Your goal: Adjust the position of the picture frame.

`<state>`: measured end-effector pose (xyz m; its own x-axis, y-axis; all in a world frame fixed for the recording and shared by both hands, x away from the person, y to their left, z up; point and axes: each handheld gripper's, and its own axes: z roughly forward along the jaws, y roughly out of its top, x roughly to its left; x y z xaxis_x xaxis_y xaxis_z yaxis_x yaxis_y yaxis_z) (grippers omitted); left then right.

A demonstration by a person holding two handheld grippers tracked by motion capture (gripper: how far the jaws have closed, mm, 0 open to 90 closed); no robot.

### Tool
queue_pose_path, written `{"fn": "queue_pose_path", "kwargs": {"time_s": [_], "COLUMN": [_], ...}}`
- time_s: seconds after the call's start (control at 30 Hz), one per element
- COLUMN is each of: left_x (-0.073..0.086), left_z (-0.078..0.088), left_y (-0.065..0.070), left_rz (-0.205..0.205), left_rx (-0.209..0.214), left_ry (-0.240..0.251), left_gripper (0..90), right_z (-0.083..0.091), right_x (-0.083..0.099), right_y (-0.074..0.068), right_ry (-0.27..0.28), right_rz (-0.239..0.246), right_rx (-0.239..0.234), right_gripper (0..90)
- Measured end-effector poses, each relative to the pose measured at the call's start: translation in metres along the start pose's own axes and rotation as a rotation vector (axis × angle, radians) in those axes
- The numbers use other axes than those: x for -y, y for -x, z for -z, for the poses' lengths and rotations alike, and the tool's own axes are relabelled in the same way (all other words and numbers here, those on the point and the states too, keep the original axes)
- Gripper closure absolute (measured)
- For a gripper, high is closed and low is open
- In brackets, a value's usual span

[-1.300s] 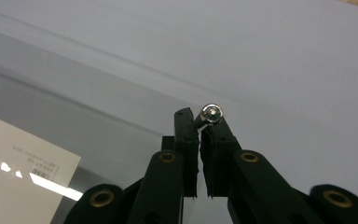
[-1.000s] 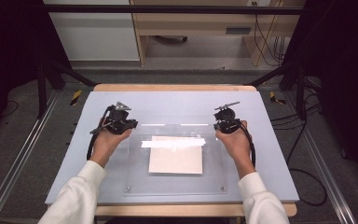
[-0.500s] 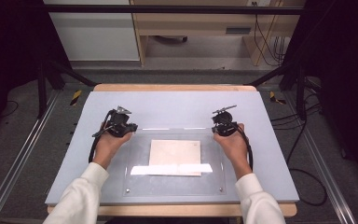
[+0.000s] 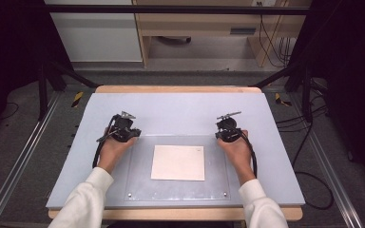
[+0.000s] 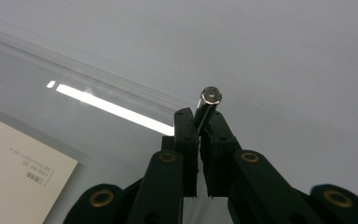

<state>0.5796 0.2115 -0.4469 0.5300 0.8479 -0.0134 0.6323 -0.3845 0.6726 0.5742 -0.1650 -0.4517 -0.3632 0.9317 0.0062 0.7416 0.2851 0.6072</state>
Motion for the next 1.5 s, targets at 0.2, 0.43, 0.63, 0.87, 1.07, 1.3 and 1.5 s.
{"fn": "queue_pose_path", "kwargs": {"time_s": [0.2, 0.43, 0.63, 0.87, 1.07, 1.3, 1.5], "left_x": [0.001, 0.003, 0.005, 0.012, 0.016, 0.021, 0.023], "left_z": [-0.002, -0.002, -0.002, 0.01, 0.022, 0.028, 0.03], "left_y": [0.0, 0.001, 0.002, 0.0, -0.001, 0.002, 0.005], "left_rz": [0.0, -0.001, 0.002, 0.013, 0.008, 0.024, -0.002], "left_rx": [0.002, -0.01, -0.015, -0.07, -0.102, -0.089, -0.078], "left_ry": [-0.003, 0.005, 0.021, 0.123, 0.201, 0.271, 0.302], "left_gripper": [84.4, 84.4, 84.0, 59.8, 38.6, 15.5, 10.2], "right_z": [-0.004, -0.004, -0.004, 0.006, 0.016, 0.021, 0.022], "right_x": [0.003, 0.006, 0.008, 0.015, 0.018, 0.015, 0.011], "right_y": [0.001, 0.001, 0.003, 0.008, 0.01, 0.008, 0.005], "right_ry": [0.006, 0.029, 0.045, 0.12, 0.205, 0.274, 0.295], "right_rz": [-0.009, -0.008, -0.009, 0.022, 0.055, 0.071, 0.096], "right_rx": [-0.004, -0.007, -0.017, -0.002, -0.004, 0.007, -0.002], "right_gripper": [85.6, 85.4, 82.4, 69.7, 57.5, 43.9, 53.0]}}
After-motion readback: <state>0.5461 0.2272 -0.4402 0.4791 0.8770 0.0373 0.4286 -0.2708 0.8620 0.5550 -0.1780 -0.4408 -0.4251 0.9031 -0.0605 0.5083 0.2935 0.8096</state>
